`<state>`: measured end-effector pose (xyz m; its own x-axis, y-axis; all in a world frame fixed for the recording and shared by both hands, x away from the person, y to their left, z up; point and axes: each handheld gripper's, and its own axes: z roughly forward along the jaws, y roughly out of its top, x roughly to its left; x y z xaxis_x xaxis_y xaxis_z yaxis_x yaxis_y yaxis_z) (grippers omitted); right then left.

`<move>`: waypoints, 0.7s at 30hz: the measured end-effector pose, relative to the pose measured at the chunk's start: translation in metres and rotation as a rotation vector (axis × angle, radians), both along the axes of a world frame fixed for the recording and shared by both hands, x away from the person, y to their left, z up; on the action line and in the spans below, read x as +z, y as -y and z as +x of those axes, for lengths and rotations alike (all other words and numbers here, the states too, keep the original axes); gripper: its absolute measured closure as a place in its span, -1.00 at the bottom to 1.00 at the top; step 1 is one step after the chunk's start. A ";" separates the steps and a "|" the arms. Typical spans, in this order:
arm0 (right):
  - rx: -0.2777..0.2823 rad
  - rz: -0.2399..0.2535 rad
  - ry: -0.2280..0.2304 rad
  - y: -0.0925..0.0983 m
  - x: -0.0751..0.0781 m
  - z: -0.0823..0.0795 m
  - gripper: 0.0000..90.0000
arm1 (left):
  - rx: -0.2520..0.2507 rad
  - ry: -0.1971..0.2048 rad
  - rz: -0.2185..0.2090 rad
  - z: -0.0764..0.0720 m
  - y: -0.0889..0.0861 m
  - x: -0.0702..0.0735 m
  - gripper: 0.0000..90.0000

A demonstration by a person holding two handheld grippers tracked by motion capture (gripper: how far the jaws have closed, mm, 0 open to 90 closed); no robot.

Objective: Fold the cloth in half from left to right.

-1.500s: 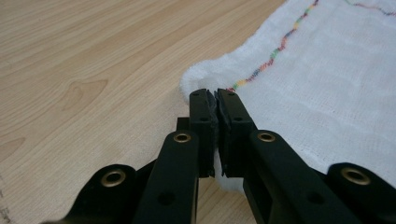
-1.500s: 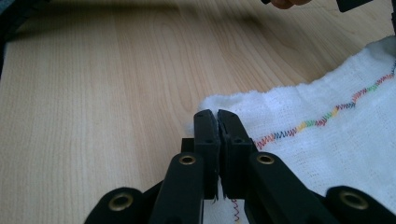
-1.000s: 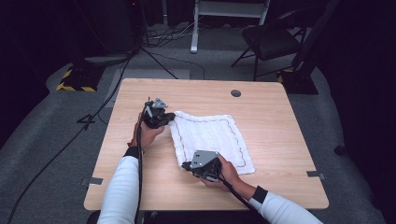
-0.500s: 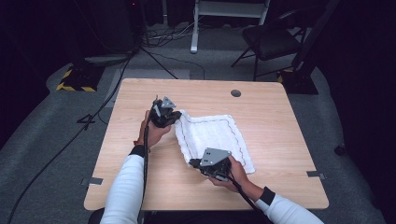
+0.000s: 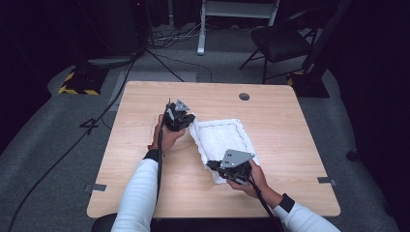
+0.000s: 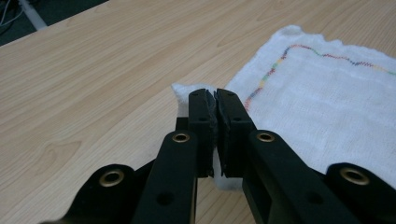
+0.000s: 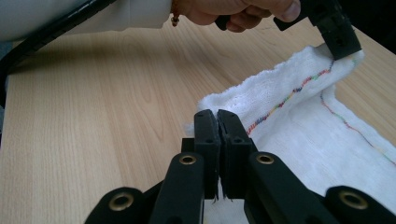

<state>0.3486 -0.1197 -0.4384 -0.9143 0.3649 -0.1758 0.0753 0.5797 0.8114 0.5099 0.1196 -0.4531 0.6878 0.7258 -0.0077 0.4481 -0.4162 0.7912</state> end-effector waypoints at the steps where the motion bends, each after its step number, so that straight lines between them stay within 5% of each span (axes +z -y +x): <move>1: -0.003 0.002 0.001 0.003 0.001 0.000 0.94 | -0.005 0.001 -0.003 0.001 0.006 0.000 0.90; 21: -0.076 -0.009 -0.001 0.047 0.005 -0.001 0.94 | -0.053 0.014 0.000 0.008 0.050 0.001 0.90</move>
